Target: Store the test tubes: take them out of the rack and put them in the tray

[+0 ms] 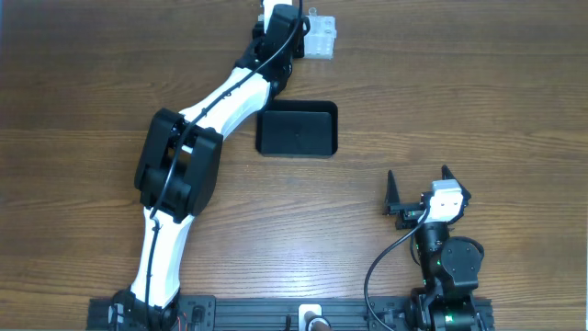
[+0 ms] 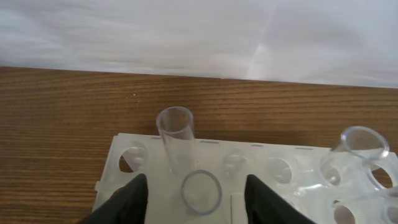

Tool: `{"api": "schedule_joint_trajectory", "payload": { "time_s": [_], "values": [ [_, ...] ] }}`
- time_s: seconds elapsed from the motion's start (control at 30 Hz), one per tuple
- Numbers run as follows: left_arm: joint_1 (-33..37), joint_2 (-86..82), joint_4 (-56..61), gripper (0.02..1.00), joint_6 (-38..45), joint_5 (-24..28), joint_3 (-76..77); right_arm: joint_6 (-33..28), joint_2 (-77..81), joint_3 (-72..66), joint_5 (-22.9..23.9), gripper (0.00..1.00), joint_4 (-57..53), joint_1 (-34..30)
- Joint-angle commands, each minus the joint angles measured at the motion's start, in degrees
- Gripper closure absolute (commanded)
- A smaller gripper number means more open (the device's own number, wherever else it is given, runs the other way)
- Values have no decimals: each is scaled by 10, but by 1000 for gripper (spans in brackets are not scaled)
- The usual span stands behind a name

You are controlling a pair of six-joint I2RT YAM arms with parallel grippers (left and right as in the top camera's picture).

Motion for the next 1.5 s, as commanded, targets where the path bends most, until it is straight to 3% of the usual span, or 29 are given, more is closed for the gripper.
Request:
{"api": "schedule_joint_trajectory", "payload": {
  "time_s": [0.03, 0.57, 0.77, 1.5],
  "values": [
    [4, 11, 3, 577, 0, -2, 16, 4, -6, -3, 2, 7, -1, 3],
    [7, -4, -20, 682, -1, -3, 17, 4, -6, -3, 2, 7, -1, 3],
    [10, -5, -21, 781, -11, -2, 17, 4, -6, -3, 2, 9, -1, 3],
    [15, -23, -18, 853, -11, -3, 17, 4, -6, -3, 2, 7, -1, 3]
  ]
}}
